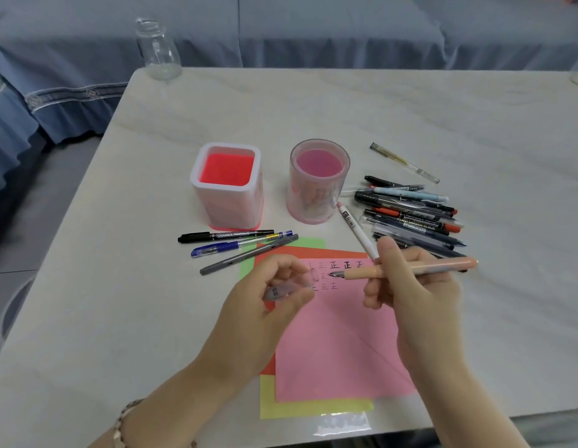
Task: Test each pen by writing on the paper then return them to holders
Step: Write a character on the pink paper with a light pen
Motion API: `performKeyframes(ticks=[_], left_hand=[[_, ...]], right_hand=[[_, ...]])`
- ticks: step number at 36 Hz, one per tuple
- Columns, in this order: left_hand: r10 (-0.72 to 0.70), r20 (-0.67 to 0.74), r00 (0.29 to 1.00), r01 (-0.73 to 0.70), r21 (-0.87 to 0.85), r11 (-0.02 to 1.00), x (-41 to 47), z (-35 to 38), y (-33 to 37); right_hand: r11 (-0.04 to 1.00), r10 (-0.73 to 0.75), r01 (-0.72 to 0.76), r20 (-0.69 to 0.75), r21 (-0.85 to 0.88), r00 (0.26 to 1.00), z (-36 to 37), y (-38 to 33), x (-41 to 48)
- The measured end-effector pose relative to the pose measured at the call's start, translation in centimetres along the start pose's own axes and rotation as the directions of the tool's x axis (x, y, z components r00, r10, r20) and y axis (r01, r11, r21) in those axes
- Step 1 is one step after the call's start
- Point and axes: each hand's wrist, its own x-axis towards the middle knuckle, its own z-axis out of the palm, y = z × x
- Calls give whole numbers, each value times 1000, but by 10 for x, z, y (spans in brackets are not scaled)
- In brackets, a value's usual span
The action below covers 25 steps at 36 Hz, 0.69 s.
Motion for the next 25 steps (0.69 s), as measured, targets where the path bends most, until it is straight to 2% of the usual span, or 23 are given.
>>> performKeyframes(ticks=[4, 7, 10, 14, 16, 18, 21, 25], left_hand=[[16, 38, 999, -17, 10, 1000, -3, 3, 6], [40, 63, 997, -44, 54, 998, -4, 5, 8], [53, 101, 993, -63, 96, 993, -5, 7, 10], [156, 182, 971, -187, 174, 967, -5, 14, 11], [167, 199, 966, -194, 130, 972, -5, 19, 13], [119, 209, 971, -136, 68, 988, -5, 24, 16], [-43, 228, 973, 59, -60, 996, -4, 27, 20], [-190, 380, 905, 288, -219, 932, 4, 24, 25]], right_hand=[[1000, -6, 6, 11, -20, 1000, 0, 1, -2], [997, -13, 15, 35, -75, 999, 1, 5, -5], [988, -21, 21, 2, -155, 1000, -1, 11, -5], [984, -21, 20, 1, -175, 1000, -4, 17, -5], [988, -27, 25, -8, -151, 1000, -3, 20, -9], [993, -29, 24, -38, -117, 999, -2, 22, -11], [990, -55, 49, -43, -129, 998, -6, 24, -10], [980, -117, 126, 63, -157, 991, -11, 22, -9]])
